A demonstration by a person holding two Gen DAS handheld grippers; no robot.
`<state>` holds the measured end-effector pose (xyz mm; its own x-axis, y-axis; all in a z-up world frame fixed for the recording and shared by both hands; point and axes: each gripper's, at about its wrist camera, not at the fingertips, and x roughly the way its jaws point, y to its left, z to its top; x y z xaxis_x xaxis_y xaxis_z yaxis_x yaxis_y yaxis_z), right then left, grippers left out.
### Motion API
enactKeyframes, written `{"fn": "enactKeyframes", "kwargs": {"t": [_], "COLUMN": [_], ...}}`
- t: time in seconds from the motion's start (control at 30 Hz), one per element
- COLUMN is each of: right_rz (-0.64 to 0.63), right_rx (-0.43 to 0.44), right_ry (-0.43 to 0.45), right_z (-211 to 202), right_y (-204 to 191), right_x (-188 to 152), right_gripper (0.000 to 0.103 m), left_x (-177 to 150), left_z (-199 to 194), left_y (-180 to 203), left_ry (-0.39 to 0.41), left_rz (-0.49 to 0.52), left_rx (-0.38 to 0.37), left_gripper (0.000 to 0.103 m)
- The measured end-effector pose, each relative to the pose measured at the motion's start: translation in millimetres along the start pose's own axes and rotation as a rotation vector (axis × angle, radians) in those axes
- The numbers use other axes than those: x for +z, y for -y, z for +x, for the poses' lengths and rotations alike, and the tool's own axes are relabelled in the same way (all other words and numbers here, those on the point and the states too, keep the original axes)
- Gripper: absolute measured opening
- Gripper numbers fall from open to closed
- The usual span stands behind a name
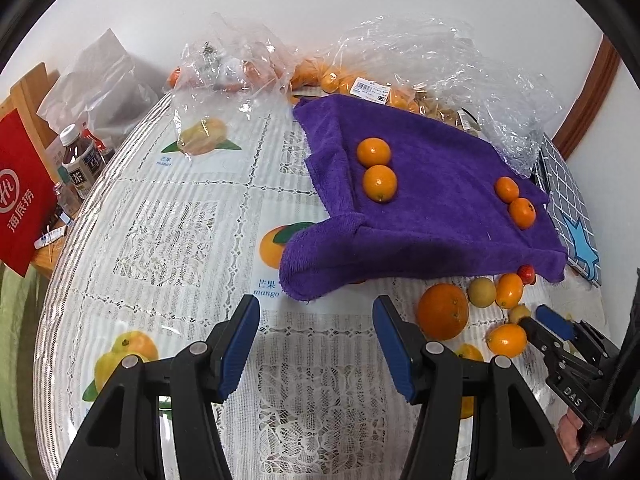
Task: Organize fruits
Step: 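Grasp a small brown round fruit with the right gripper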
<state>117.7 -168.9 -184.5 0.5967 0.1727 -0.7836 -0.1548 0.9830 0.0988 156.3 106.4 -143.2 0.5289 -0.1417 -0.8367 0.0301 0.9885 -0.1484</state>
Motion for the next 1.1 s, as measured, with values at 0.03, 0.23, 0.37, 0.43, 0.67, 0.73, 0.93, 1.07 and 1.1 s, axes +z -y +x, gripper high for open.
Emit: {"fn": "enactKeyframes", "kwargs": {"t": [0.03,0.23,0.37,0.43,0.67,0.73,0.93,1.07,1.1], "right_rz": [0.002,0.029,0.036,0.026,0.04,0.05,0.076,0.083,0.083], "right_rx": [0.004,0.021,0.012,0.006,-0.016,-0.025,-0.043,-0.048,-0.048], "right_ry": [-0.017,-0.023,-0.02,-0.017,0.003,0.007,0.014,0.01,0.009], "right_z": [4,12,15,14,2,-2,-9,-9,-10], "right_y": [-1,3,5,3,12,17,29,31,32], "right_x": [0,-1,1,1,2,1,-1,-4,-5], "right_gripper": [0.039,0.03,0.025,0.025,0.025,0.025,0.025,0.025,0.025], "left_x": [0,-1,-1,-2,-4,-5,-6,-6,-6], "left_z": [0,2,1,0,0,1,0,0,0], "left_y": [0,-3,2,5,16,20,28,29,29], "left_ry": [0.0,-0.006,-0.003,0.0,-0.004,-0.005,-0.007,-0.007,-0.008], "left_rz": [0.001,0.0,0.012,0.021,0.036,0.046,0.063,0.064,0.064], "left_rx": [0.0,-0.003,-0.016,-0.021,-0.048,-0.051,-0.064,-0.07,-0.071], "left_gripper": [0.057,0.057,0.057,0.057,0.057,0.057,0.057,0.057,0.057]}}
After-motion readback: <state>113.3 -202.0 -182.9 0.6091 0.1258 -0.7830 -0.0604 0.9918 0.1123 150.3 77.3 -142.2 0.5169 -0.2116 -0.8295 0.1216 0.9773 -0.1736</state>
